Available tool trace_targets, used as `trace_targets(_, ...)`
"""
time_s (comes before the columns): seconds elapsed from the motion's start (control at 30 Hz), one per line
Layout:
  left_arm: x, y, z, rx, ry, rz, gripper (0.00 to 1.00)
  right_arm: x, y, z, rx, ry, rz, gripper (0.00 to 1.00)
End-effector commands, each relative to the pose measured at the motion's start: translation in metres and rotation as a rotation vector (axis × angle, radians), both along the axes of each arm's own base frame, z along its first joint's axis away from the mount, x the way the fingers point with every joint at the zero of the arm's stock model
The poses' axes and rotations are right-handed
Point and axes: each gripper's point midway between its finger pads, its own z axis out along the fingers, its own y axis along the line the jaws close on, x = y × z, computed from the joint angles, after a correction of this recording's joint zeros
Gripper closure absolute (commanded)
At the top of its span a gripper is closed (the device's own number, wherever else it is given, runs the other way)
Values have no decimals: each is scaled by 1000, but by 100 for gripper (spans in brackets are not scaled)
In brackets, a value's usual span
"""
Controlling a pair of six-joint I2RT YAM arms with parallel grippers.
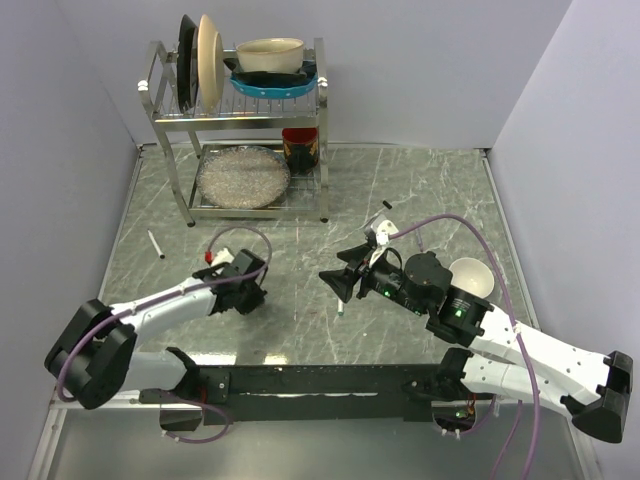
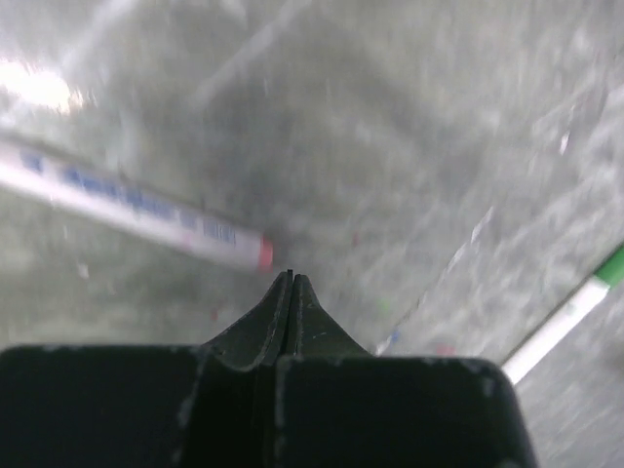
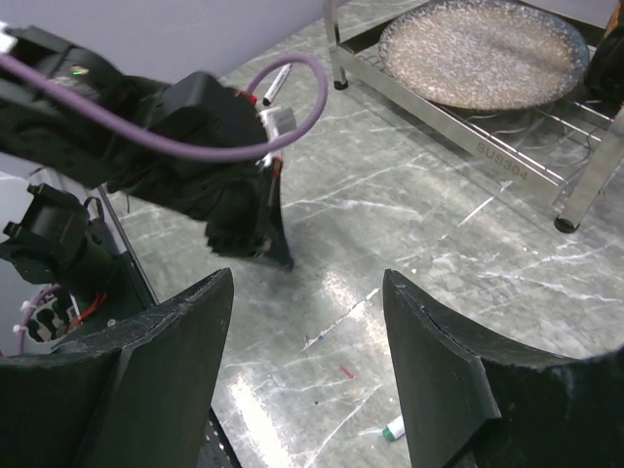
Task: Insert the pens into the pen caps
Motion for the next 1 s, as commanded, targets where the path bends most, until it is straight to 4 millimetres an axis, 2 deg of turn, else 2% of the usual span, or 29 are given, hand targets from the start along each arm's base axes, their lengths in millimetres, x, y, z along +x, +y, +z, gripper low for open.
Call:
trace_targets(0.0, -15, -1, 16, 4, -3, 27, 99, 1, -5, 27, 47, -43, -23, 30)
trace_targets(0.1, -7, 7, 42, 3, -70, 88, 99, 0, -8, 30, 54, -40, -28, 30)
trace_targets(0.13, -5, 17, 52, 14, -86, 160, 99, -1, -8, 32, 59, -42, -27, 30)
trace_targets(0.23, -1, 32, 68, 6, -106, 297, 71, -2, -9, 33, 69, -31, -24, 30)
trace_targets(0.27, -7, 42, 66, 33, -86, 335, 53, -2, -10, 32, 66, -28, -29, 30)
trace_targets(0.37, -9, 63, 60, 12, -15, 492, 47, -4, -11, 32, 71, -20, -28, 30)
trace_targets(0.5, -8, 73, 50, -79, 64, 596, 44, -6, -14, 35, 86, -21, -28, 30)
trace_targets(0.6, -7, 76, 40, -110, 106, 635, 48, -7, -16, 37, 92, -28, -31, 30)
trace_targets(0.77, 1, 82, 40, -56, 109, 664, 46, -7, -16, 39, 97, -26, -30, 30)
trace_targets(0.97, -6, 79, 20, -8, 216, 678, 49, -6, -10, 35, 85, -12, -18, 31)
